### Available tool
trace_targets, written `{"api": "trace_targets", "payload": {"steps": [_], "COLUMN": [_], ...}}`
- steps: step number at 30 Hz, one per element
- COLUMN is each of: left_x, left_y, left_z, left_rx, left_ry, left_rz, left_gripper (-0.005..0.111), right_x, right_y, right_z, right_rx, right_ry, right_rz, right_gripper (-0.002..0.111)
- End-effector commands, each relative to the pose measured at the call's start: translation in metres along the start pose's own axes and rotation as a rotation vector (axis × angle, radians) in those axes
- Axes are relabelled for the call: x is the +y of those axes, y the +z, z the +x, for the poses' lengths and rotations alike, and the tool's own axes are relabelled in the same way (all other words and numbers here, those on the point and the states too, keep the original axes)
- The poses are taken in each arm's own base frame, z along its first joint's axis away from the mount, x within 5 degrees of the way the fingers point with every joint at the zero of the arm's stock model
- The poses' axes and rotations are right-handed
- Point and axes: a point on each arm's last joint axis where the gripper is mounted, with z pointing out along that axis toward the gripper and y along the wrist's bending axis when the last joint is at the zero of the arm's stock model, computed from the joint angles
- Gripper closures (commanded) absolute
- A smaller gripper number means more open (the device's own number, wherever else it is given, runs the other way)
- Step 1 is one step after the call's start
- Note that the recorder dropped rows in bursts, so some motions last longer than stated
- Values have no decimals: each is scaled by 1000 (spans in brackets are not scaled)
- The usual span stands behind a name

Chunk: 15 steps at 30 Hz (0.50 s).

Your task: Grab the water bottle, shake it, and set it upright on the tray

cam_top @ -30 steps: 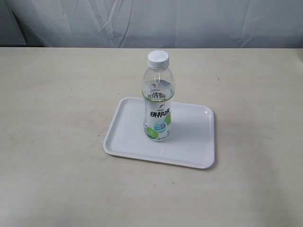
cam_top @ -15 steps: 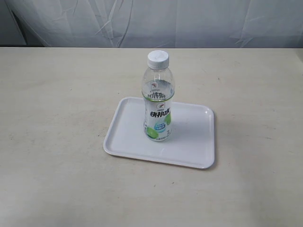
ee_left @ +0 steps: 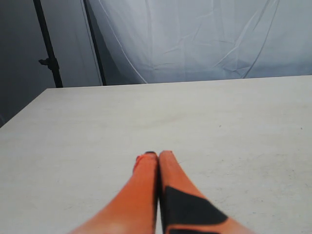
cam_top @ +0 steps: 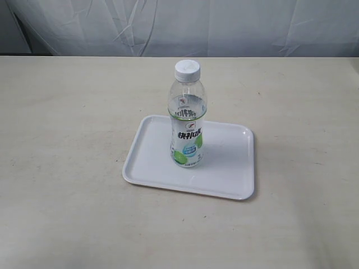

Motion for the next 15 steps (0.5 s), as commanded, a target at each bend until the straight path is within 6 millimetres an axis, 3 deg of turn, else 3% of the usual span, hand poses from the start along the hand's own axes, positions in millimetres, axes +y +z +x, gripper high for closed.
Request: {"api": "trace_targets", "payload": {"steps": [1,15], "left_x": [0,0], "left_y": [0,0], "left_z": [0,0], "left_rx": [-7,-7], "left_ry": [-4,-4], "left_rz": [-2,-2], "left_gripper": [107,107], "right_x": [-2,-7], "right_y": [0,14], "right_z": [3,35], "right_rx": [0,81], "right_ry": [-22,-32], "right_rz": [25,33], "right_gripper": [103,103]}}
